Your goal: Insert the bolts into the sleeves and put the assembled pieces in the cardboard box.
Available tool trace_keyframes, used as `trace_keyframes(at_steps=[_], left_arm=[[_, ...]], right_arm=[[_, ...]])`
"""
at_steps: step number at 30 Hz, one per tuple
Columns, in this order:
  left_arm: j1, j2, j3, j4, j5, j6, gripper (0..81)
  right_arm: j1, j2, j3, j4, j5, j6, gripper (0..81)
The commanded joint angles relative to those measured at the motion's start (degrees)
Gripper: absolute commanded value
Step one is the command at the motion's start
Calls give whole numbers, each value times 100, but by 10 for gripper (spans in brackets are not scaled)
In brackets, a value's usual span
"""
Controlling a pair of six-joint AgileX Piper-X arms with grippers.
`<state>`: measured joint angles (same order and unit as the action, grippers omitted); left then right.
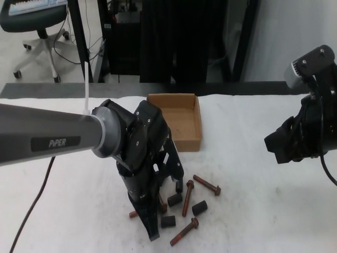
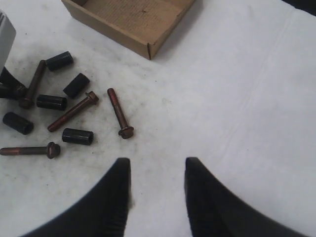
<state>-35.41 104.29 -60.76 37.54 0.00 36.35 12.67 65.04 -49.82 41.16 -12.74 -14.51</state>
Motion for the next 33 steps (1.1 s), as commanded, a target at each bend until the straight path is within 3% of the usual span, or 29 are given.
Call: trace_keyframes(at_steps=[1,8,10,14,18,22,28,33], left_arm=[[45,-89,51,114,-338,-216,3],[45,-1275,51,18,770,-1180,3],[45,-1660,64,18,991,-1367,3],[138,-2378,108,-148,1336,-1861,3],[619,-3076,708,-1281,1469,-3635,3],[1311,-3822,1899,-3446,2194,-4931,3],[2229,-4311,3586,-6664,3783,-5900,3],[2521,-4323,4082,-7717,4851,-6077,3]], right_arm=[[-19,-4,-54,16,41,-47,351],[-19,-4,-54,16,-39,-47,351],[-19,-4,-54,16,-344,51,351],[-19,-4,-54,5,-1622,412,351],[5,-4,-54,-247,-2362,617,351],[5,-4,-54,-793,-2497,930,351],[5,259,-54,-1303,-3160,1414,351],[239,785,-54,-1380,-3269,1493,351]])
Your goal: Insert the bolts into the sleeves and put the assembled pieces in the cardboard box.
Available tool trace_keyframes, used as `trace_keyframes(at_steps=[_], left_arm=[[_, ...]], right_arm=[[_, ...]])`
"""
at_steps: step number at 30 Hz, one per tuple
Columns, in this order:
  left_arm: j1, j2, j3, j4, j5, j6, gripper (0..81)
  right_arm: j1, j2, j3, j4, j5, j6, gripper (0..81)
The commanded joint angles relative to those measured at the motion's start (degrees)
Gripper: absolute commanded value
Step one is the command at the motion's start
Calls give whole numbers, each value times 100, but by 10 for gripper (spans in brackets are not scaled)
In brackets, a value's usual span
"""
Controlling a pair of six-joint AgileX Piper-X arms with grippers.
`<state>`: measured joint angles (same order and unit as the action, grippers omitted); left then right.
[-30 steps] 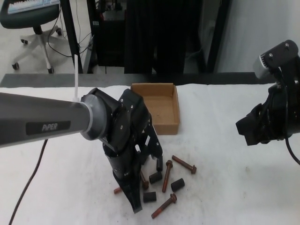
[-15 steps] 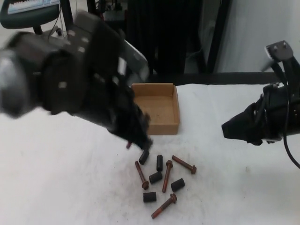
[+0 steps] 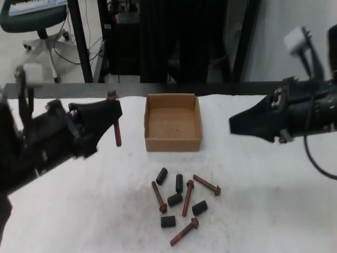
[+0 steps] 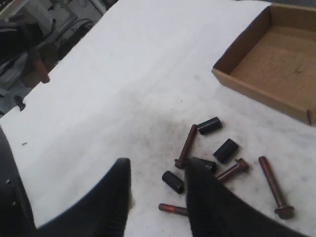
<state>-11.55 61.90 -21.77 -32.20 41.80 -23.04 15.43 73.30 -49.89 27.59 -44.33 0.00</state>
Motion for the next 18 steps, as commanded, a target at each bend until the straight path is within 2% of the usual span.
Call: trace_keyframes(at_steps=[1,7,9,14,18], left_arm=[[136,-83,190,-745,714,-138,3],[135,-83,189,-727,697,107,3],[135,-83,189,-731,681,234,3],[135,-83,189,-707,672,439,3],[135,-83,189,-707,520,509,3]], right_arm=[[44,80,-47,-44,-110,43,351],[709,696,-155,-568,-2,0,351],[997,880,-345,-563,406,-176,340],[1579,1471,-1359,39,2026,-1475,291],[1715,2169,-2397,779,3009,-1909,291]])
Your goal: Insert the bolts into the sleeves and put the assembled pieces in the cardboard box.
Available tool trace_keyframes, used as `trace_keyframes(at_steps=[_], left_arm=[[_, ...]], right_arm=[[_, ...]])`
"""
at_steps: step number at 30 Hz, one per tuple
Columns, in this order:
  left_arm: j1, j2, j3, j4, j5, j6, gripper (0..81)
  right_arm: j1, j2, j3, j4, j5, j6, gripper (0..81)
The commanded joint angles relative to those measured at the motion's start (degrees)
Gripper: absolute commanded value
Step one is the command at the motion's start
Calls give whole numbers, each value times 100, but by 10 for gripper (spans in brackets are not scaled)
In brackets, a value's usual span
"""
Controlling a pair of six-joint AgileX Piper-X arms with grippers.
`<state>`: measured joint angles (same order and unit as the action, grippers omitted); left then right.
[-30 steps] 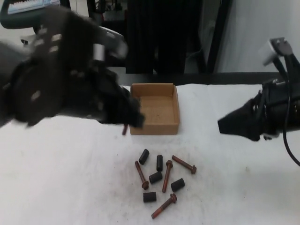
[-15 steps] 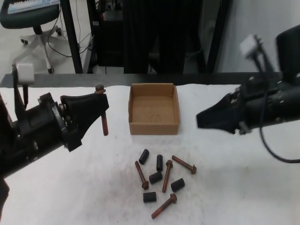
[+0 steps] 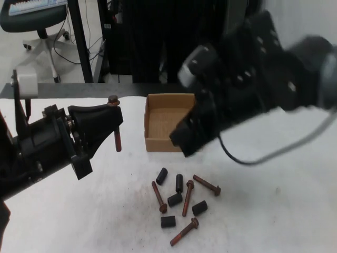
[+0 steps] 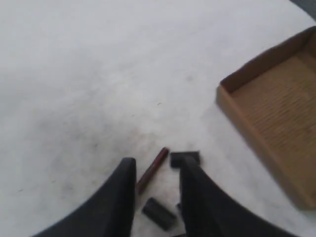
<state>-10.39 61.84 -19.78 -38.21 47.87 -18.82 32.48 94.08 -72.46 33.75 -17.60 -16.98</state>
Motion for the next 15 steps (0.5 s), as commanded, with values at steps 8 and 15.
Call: trace_keyframes(at_steps=[8,15], left_arm=[[19,-78,-11,156,-86,42,3],[19,-78,-11,413,-67,42,3]], right_arm=[[34,1436,-1635,1772,423,-192,291],[271,1771,-1728,2283,391,-192,447]])
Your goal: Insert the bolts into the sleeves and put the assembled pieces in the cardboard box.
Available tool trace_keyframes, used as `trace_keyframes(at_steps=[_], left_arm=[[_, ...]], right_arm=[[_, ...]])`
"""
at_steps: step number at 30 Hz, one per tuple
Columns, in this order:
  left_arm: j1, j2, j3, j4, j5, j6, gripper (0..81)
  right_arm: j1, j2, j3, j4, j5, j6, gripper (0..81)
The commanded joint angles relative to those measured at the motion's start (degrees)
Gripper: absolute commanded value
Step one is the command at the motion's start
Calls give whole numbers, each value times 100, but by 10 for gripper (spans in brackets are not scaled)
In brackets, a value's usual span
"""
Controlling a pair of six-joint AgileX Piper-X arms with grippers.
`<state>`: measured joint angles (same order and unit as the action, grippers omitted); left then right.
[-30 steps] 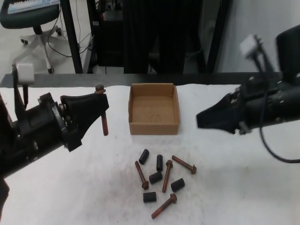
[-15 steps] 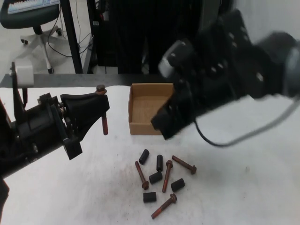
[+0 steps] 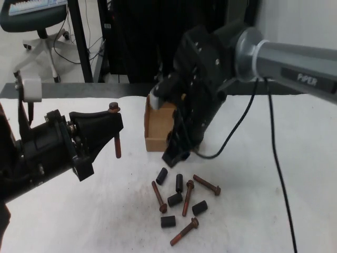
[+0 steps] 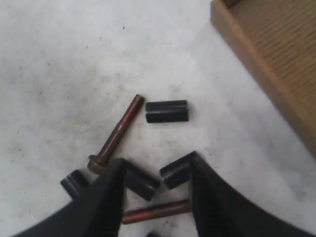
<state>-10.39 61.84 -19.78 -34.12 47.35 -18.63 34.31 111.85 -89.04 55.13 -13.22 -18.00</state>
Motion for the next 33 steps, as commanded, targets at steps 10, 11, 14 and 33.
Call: trace_keyframes(at_steps=[10,11,14,33], left_arm=[[19,-78,-11,4,40,23,3],[19,-78,-11,4,40,23,3],[19,-78,-11,4,40,23,3],[8,-215,-11,115,143,60,3]], right_arm=[[257,2,-73,197,-246,-344,434],[268,2,-73,151,-365,-533,434],[315,2,-73,47,-164,-749,434],[-297,2,-55,1792,-89,-2320,363]])
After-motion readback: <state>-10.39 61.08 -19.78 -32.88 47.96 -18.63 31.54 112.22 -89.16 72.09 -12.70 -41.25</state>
